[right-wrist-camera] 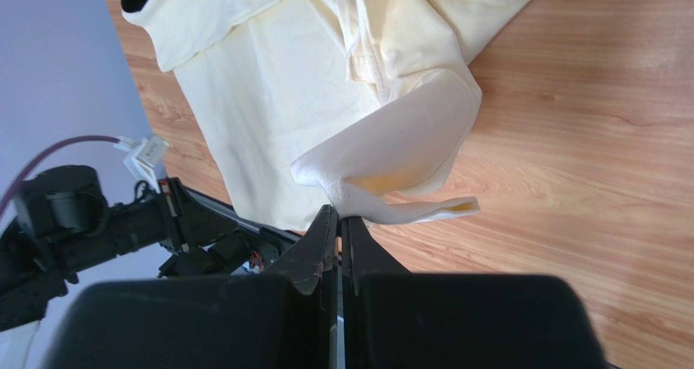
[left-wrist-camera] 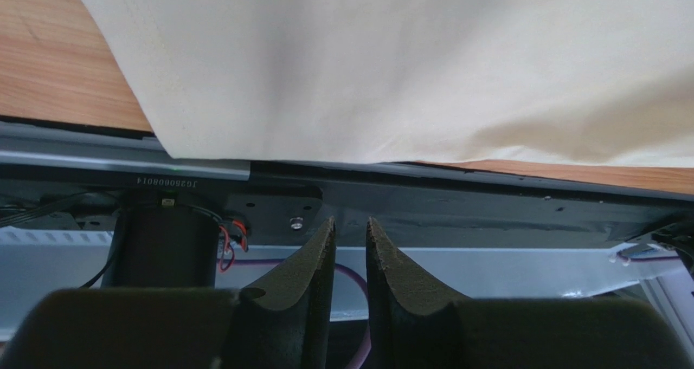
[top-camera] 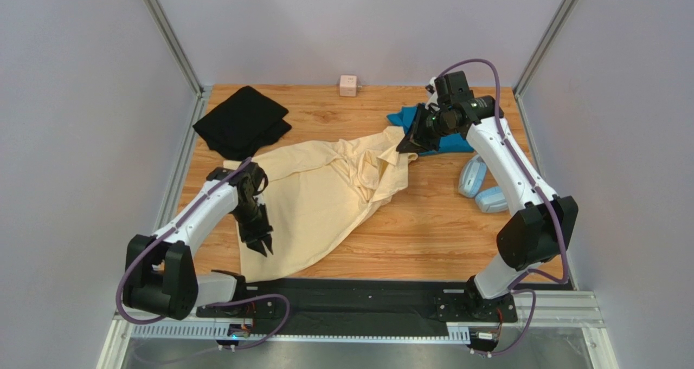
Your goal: Fold and stack the t-shirts
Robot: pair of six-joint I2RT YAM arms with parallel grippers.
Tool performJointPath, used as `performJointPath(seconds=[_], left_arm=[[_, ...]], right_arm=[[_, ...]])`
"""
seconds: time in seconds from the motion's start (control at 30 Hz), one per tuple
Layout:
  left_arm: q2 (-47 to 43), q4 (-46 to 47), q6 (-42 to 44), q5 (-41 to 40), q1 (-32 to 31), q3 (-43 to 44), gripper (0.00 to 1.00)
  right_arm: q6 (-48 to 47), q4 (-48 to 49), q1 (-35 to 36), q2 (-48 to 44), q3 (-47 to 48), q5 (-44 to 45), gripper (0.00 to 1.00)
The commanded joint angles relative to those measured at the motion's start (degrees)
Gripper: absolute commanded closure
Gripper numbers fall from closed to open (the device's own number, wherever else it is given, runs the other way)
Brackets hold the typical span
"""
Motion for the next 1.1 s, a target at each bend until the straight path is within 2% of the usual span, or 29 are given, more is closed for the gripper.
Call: performJointPath(seconds=[0.0, 0.2, 0.3, 0.5, 0.77, 1.07], left_arm=[[-1.27, -1.32, -2.19, 0.31, 0.08, -5.06, 0.73], [-2.41, 1.22, -6.14, 3.12, -0.10, -8.06, 0.69], [-1.36, 3.15, -6.76, 1.55, -0.10, -9.20, 0.64], [3.90, 7.46, -8.69, 4.44, -0.10, -10.00, 0.64], [10.15, 9.49, -9.40, 3.04, -0.10, -9.64, 0.65], [14.46, 9.23, -10.45, 1.02, -0.89, -9.12, 0.65]], right_arm=[[0.86, 3.43, -0.54, 0.24, 3.36, -2.72, 1.00], [0.60, 3.52, -1.77, -0.64, 2.04, -5.97, 1.00], [0.42, 3.43, -2.12, -1.17, 1.87, -6.77, 1.00], [0.16, 2.91, -3.17, -1.87, 2.22, -8.61, 1.00], [1.03, 3.08, -5.63, -3.19, 2.22, -11.42, 1.00], [5.43, 9.22, -8.89, -4.51, -1.03, -19.42, 1.00]])
